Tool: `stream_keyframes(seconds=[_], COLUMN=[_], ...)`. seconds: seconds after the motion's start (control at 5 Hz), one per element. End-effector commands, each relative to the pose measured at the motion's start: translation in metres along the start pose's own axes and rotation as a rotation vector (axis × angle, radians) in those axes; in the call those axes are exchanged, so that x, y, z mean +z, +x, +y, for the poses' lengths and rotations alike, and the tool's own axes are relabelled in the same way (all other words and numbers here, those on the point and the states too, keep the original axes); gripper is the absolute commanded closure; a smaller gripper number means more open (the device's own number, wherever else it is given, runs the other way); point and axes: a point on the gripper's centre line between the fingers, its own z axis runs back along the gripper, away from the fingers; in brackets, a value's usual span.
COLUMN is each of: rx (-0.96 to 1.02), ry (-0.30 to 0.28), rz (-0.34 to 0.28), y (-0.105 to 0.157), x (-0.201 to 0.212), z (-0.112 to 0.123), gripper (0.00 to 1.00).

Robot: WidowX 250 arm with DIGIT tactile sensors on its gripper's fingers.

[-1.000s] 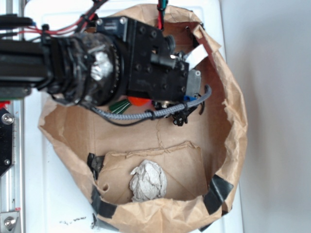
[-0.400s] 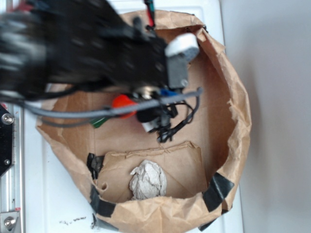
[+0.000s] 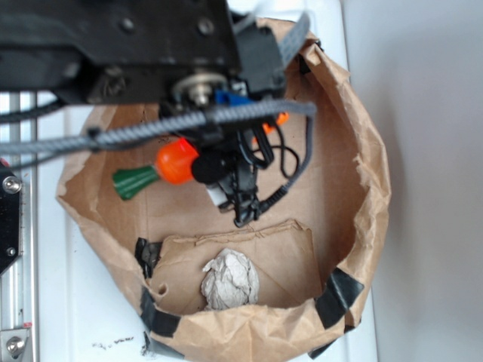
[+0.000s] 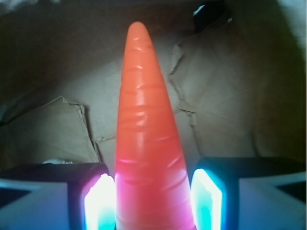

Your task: Grab the carrot.

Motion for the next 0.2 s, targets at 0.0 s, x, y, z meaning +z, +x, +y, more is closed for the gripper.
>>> stream_keyframes(seconds=[0.0], rx=[-0.009], ry=[0.010], rz=[-0.075], y=[0.0118], x=[0.0213], z=[-0.0037], gripper=[0.66])
